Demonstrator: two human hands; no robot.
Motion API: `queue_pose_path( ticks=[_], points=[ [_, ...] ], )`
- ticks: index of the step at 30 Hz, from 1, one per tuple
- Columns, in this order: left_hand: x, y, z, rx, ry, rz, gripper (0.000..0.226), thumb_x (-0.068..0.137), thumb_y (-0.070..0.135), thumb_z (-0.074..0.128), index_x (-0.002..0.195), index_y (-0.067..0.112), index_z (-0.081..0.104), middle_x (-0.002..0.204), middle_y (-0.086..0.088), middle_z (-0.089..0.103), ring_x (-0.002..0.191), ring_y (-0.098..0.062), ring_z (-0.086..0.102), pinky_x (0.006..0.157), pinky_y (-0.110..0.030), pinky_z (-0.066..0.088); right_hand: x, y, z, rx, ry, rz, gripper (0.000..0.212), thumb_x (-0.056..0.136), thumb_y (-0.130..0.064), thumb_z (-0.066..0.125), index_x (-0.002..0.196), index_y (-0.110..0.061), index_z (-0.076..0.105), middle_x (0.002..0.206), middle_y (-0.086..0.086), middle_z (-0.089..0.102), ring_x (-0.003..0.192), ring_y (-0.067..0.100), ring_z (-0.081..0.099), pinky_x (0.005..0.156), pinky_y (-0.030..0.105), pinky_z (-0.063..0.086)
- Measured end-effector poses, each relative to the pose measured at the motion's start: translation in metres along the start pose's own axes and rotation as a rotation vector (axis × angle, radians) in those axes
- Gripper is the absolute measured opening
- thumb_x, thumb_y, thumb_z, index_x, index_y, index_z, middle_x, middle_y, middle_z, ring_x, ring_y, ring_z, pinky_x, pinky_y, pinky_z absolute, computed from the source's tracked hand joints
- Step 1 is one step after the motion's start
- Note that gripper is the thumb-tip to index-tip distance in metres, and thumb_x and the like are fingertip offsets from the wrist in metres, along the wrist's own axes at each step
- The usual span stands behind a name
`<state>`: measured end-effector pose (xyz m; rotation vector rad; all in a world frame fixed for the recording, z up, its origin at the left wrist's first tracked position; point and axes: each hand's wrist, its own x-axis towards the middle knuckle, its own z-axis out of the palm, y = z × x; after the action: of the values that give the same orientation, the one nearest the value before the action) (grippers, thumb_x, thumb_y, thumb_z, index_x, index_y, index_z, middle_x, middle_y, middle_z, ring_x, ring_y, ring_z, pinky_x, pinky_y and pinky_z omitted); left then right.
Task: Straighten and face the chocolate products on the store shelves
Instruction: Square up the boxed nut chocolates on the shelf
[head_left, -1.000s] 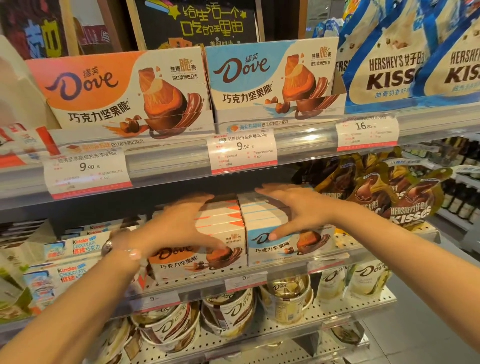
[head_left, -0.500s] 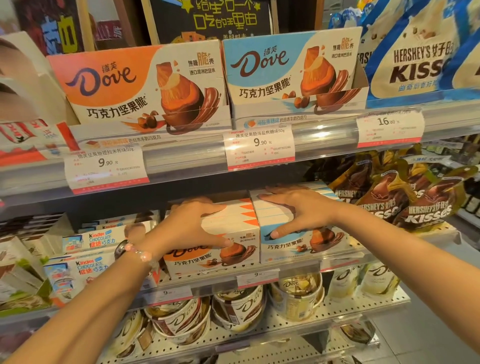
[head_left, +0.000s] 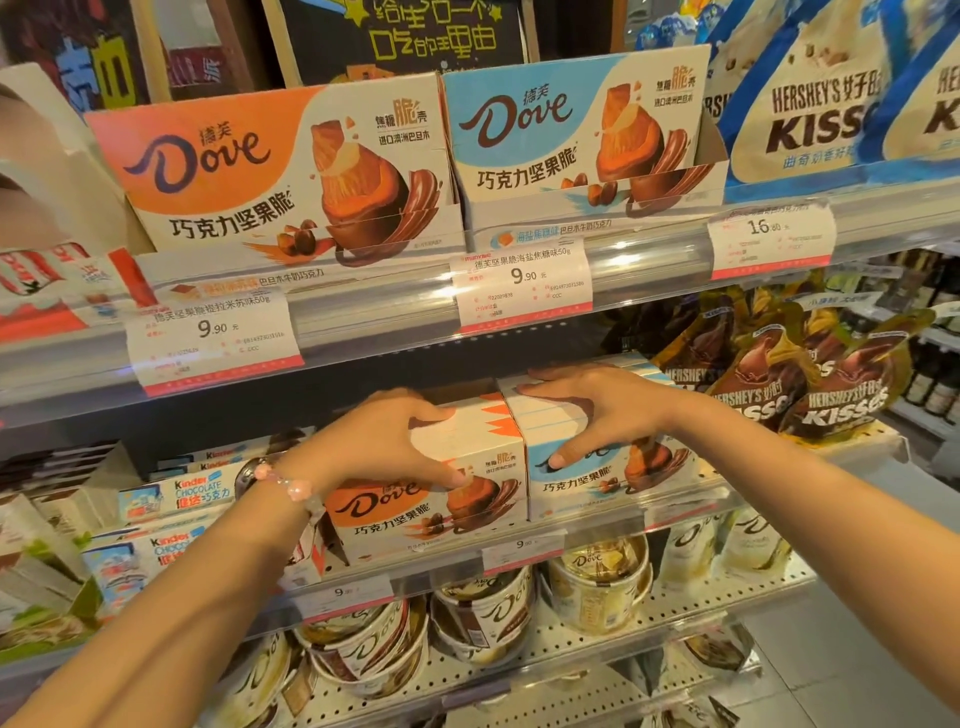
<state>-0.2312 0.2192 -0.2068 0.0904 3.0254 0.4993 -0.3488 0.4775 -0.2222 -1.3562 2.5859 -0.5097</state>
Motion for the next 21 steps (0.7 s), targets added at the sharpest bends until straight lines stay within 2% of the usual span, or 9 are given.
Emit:
queue_pose_path(
  ticks=[4, 7, 10, 12, 14, 18, 21],
  points=[
    [0.000, 0.002, 0.007, -0.016, 0.081, 0.046, 0.071, 0.057, 0.064, 0.072, 0.122, 0.047, 0.049, 0.096, 0.027, 0.044, 0.088, -0.001, 0.050, 0.061, -0.013, 0.040, -0.001, -0.001, 0.001, -0.033, 0.000, 0.015, 0.086, 0.066, -0.063, 0.070, 0.141, -0.040, 0.034, 0.142, -0.016, 0.044, 0.127, 0.011, 0.043, 0.104, 0.034, 0.036],
    [-0.003, 0.003, 0.013, -0.015, 0.139, 0.088, 0.066, 0.059, 0.067, 0.069, 0.119, 0.052, 0.046, 0.093, 0.033, 0.042, 0.085, 0.003, 0.047, 0.062, -0.013, 0.037, -0.002, -0.003, 0.001, -0.078, 0.004, 0.003, 0.087, 0.068, -0.064, 0.067, 0.143, -0.036, 0.031, 0.143, -0.011, 0.043, 0.127, 0.014, 0.043, 0.104, 0.035, 0.037],
    [-0.005, 0.004, 0.013, -0.049, 0.132, 0.104, 0.066, 0.055, 0.079, 0.062, 0.114, 0.058, 0.043, 0.089, 0.041, 0.040, 0.080, 0.012, 0.045, 0.059, -0.009, 0.034, -0.006, -0.003, 0.001, -0.144, 0.032, -0.024, 0.096, 0.066, -0.071, 0.062, 0.146, -0.034, 0.023, 0.154, -0.004, 0.026, 0.139, 0.016, 0.028, 0.113, 0.036, 0.024],
    [-0.004, 0.002, 0.011, -0.087, 0.122, 0.087, 0.076, 0.055, 0.080, 0.059, 0.123, 0.050, 0.048, 0.095, 0.037, 0.047, 0.084, 0.006, 0.053, 0.062, -0.009, 0.041, -0.010, -0.004, 0.003, -0.164, 0.045, -0.024, 0.096, 0.065, -0.074, 0.058, 0.146, -0.038, 0.021, 0.155, -0.004, 0.021, 0.140, 0.017, 0.023, 0.112, 0.035, 0.020],
    [-0.002, -0.001, 0.008, -0.105, 0.106, 0.064, 0.084, 0.056, 0.079, 0.059, 0.130, 0.043, 0.048, 0.108, 0.027, 0.049, 0.090, -0.002, 0.056, 0.070, -0.016, 0.048, -0.011, -0.006, 0.003, -0.186, 0.036, -0.007, 0.093, 0.066, -0.075, 0.054, 0.145, -0.038, 0.023, 0.154, -0.006, 0.025, 0.139, 0.018, 0.027, 0.111, 0.037, 0.023],
    [-0.003, -0.003, 0.010, -0.109, 0.104, 0.048, 0.084, 0.058, 0.072, 0.065, 0.133, 0.040, 0.046, 0.114, 0.022, 0.042, 0.084, 0.004, 0.049, 0.065, -0.013, 0.041, -0.009, -0.011, 0.002, -0.178, 0.042, 0.023, 0.088, 0.067, -0.071, 0.053, 0.144, -0.035, 0.029, 0.151, -0.008, 0.032, 0.135, 0.018, 0.035, 0.108, 0.034, 0.030],
    [-0.003, -0.003, 0.011, -0.123, 0.113, 0.038, 0.083, 0.059, 0.069, 0.068, 0.133, 0.038, 0.046, 0.123, 0.018, 0.045, 0.090, 0.000, 0.049, 0.067, -0.014, 0.043, -0.009, -0.012, 0.003, -0.167, 0.059, 0.019, 0.088, 0.067, -0.071, 0.054, 0.143, -0.034, 0.031, 0.149, -0.008, 0.035, 0.132, 0.017, 0.038, 0.103, 0.030, 0.030]
  ],
)
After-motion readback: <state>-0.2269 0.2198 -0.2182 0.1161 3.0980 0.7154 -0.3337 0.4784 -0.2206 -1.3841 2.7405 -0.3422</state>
